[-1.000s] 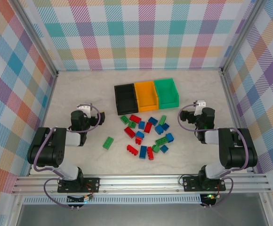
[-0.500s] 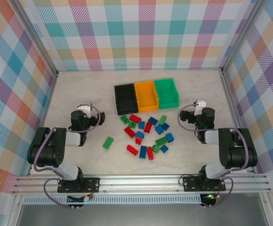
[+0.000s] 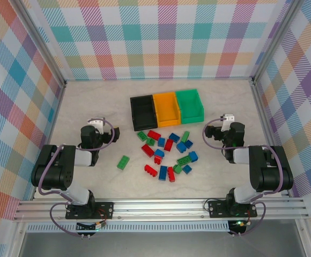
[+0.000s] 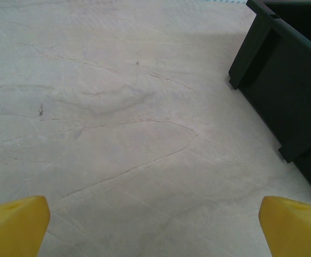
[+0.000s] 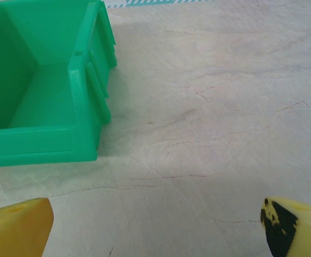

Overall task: Sort the legos into containers by color
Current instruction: Move the container to the top-center of the table.

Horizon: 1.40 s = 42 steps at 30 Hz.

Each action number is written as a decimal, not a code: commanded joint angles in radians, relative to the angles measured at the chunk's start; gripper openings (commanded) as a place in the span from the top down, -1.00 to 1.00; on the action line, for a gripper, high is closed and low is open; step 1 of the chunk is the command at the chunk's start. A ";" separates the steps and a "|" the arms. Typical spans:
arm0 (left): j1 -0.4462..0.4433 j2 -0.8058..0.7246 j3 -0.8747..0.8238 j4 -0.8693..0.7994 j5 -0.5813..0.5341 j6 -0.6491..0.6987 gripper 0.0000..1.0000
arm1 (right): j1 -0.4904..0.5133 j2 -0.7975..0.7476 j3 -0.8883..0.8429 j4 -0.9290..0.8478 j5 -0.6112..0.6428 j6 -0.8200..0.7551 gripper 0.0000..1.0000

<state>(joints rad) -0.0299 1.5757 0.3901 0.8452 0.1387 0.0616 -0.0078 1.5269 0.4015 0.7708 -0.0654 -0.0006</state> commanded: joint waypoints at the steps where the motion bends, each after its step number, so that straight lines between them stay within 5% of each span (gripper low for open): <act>1: 0.006 0.003 0.006 0.045 0.019 0.015 -0.99 | -0.005 0.006 0.020 0.028 -0.024 0.011 -0.98; 19: 0.006 0.002 0.005 0.048 0.020 0.014 -0.99 | -0.004 0.002 0.018 0.032 -0.021 0.011 -0.98; 23: 0.006 -0.039 0.024 -0.021 0.042 0.023 -0.99 | -0.005 -0.082 0.082 -0.148 -0.009 0.017 -0.98; 29: 0.007 -0.166 0.133 -0.308 0.066 0.028 -0.99 | -0.006 -0.293 0.101 -0.334 0.012 0.080 -0.98; 33: 0.007 -0.267 0.188 -0.450 0.024 -0.090 -0.99 | -0.006 -0.387 0.161 -0.533 -0.018 0.184 -0.98; 40: 0.015 -0.322 0.444 -0.952 -0.058 -0.420 -0.99 | -0.006 -0.318 0.312 -0.761 -0.256 0.345 -0.98; 42: 0.020 -0.308 0.508 -1.037 0.016 -0.419 -0.99 | -0.006 -0.253 0.380 -0.808 -0.295 0.373 -0.98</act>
<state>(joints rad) -0.0223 1.2633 0.8177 0.0704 0.1345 -0.2356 -0.0074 1.2102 0.7010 0.0948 -0.2447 0.2825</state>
